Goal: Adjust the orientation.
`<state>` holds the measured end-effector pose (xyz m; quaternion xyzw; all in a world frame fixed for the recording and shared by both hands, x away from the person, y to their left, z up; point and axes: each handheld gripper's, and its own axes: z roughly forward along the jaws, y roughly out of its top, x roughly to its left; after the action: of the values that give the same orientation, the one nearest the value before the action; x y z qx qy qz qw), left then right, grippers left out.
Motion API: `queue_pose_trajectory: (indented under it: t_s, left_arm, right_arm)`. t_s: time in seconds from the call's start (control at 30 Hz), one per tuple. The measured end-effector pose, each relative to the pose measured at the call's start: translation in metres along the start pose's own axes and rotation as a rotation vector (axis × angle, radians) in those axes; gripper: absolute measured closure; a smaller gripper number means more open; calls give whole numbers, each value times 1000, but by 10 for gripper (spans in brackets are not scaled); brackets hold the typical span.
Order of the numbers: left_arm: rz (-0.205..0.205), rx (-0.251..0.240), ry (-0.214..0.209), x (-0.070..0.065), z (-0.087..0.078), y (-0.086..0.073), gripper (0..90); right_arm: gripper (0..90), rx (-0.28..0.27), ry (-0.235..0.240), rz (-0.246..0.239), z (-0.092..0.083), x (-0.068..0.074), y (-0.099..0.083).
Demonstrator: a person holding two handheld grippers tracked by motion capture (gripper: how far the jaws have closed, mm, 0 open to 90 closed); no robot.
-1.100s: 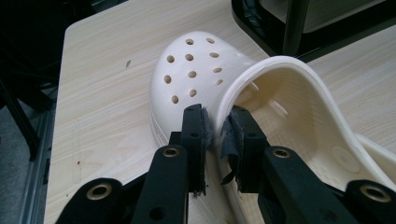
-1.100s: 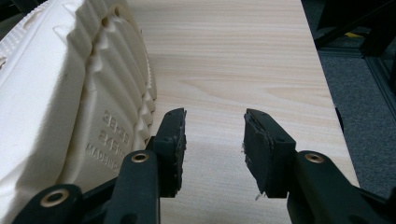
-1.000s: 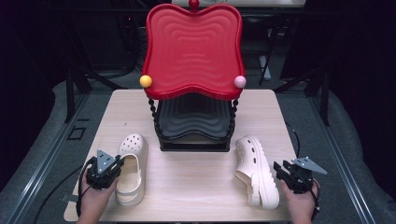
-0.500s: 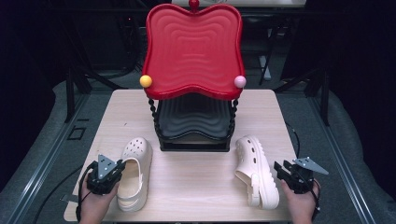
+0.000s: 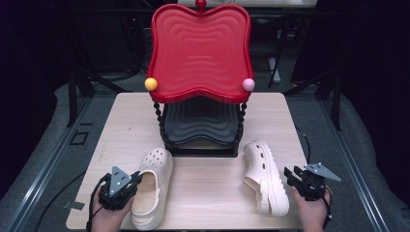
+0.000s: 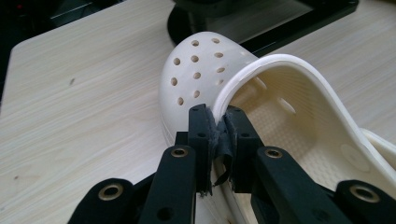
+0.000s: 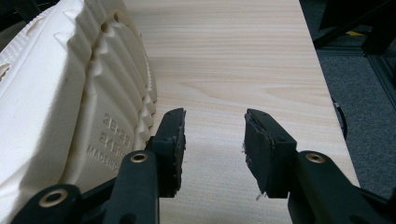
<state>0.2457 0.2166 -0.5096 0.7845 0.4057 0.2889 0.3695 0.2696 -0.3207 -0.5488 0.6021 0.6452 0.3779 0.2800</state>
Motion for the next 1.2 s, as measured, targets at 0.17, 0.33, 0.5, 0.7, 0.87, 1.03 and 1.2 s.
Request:
queue_pose_trajectory:
  t_s: [0.17, 0.33, 0.5, 0.7, 0.87, 1.03, 1.2]
  left_arm:
    - [11, 6, -20, -17, 8, 6, 826]
    - [17, 14, -32, -36, 20, 12, 827]
    - [50, 26, -29, -56, 32, 19, 826]
    - [48, 13, -33, -72, 41, 25, 824]
    - [47, 3, -35, -76, 45, 27, 820]
    - [14, -14, -98, -70, 43, 26, 766]
    - [-5, -34, -127, -60, 35, 23, 664]
  right_arm:
    - [581, -6, 2, 4, 1, 1, 0]
    - [581, 4, 1, -1, 1, 1, 0]
    - [581, 3, 2, 1, 1, 1, 0]
    - [580, -15, 11, 13, 1, 0, 0]
    - [579, -11, 10, 12, 1, 0, 0]
    - [591, -23, 9, 14, 0, 1, 1]
    - [662, -65, 20, -2, -10, 6, 8]
